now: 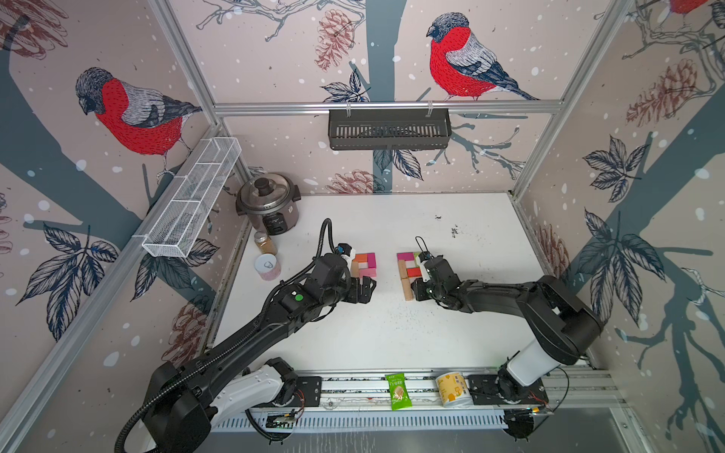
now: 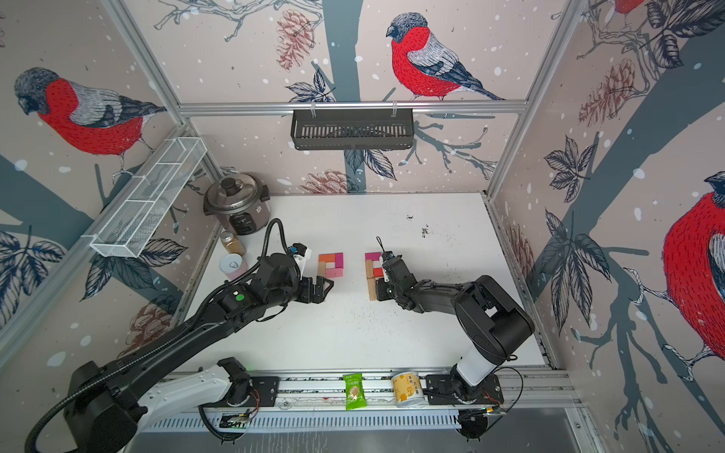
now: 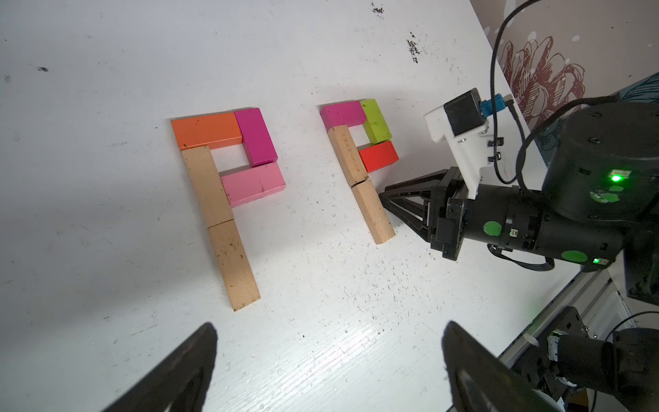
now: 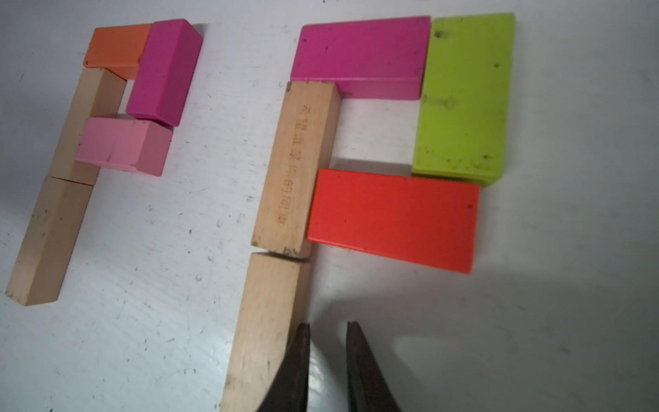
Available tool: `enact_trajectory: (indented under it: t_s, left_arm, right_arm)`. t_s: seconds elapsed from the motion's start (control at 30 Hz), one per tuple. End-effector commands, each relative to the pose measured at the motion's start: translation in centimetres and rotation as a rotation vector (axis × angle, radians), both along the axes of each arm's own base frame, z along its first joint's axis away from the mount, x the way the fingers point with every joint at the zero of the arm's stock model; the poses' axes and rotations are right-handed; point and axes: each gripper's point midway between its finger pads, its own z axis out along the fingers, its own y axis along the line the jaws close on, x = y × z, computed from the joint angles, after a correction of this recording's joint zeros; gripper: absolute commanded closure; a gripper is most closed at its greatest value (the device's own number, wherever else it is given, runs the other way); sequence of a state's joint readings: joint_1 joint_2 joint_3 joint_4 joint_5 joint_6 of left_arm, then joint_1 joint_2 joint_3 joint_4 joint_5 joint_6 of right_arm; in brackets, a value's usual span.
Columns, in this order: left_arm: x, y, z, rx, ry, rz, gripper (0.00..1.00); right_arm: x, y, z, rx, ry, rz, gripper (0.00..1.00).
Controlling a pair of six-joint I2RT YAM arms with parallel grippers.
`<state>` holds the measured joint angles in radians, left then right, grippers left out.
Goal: Assemble the letter p with building blocks
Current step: Assemble the building block at the center of the board.
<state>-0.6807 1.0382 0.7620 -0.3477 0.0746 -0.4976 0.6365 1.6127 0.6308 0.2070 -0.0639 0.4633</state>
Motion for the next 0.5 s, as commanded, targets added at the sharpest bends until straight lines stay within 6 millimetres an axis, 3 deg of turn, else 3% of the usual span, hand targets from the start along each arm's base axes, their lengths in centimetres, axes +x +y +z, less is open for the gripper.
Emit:
enact_trajectory:
  t_s: [0.0,0.23,0.47]
  left_arm:
    - [0.1,-0.1,0.3,-0.008,-0.012,-0.003,0.03]
    - [0.0,0.1,0.2,-0.018,-0.014,0.007,0.03]
    - [0.0,0.3,0.5,-0.025,-0.034,0.012,0.03]
  right_arm:
    - [-1.5,-2.0,-1.5,-0.069,0.072,-0.031,0.77]
    - [-1.8,-2.7,-0.3,-0.035,0.047,-0.046,0.74]
    - [-4.3,-3.3,-0.5,-0.006,0.069,-0.051,0.73]
